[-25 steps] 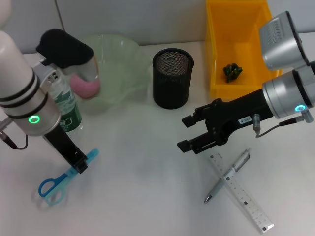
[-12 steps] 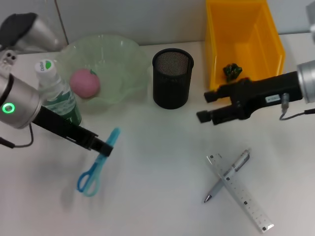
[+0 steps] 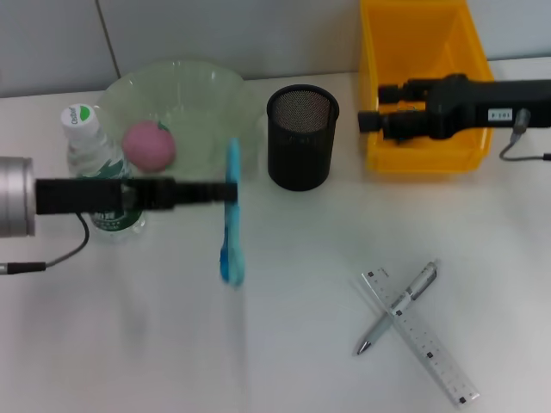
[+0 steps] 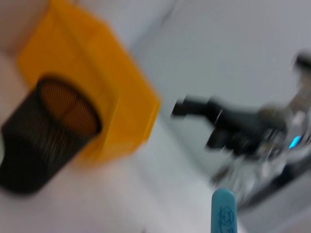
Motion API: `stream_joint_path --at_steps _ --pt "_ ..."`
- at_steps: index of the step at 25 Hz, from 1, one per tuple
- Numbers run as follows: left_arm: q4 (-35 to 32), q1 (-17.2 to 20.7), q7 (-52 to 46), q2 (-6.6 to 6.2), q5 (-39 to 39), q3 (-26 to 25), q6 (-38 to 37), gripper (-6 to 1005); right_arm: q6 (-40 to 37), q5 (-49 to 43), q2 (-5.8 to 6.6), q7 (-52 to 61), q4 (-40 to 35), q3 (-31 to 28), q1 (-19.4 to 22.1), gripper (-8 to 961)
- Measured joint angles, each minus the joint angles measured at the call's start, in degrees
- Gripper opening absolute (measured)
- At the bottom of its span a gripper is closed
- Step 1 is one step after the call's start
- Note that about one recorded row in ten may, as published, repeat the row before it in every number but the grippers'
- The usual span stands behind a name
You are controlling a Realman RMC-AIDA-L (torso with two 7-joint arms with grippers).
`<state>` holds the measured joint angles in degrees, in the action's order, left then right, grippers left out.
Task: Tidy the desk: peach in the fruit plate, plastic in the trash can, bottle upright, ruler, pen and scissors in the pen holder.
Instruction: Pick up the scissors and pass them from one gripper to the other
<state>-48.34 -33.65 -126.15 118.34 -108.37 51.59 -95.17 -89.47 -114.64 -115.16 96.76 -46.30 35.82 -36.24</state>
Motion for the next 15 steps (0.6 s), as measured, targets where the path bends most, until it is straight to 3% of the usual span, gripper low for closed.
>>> stream_joint_path --at_steps 4,15 --pt "9.0 0.5 7.4 0.15 9.8 -3.3 0.8 221 2.7 6.7 -0.02 -4.8 1.2 0.0 1.2 771" --pt "24.6 -0.2 22.1 0.65 31.1 -2.9 0.2 227 5.3 22.0 -0.44 -21.0 9.9 -0.1 2.4 771"
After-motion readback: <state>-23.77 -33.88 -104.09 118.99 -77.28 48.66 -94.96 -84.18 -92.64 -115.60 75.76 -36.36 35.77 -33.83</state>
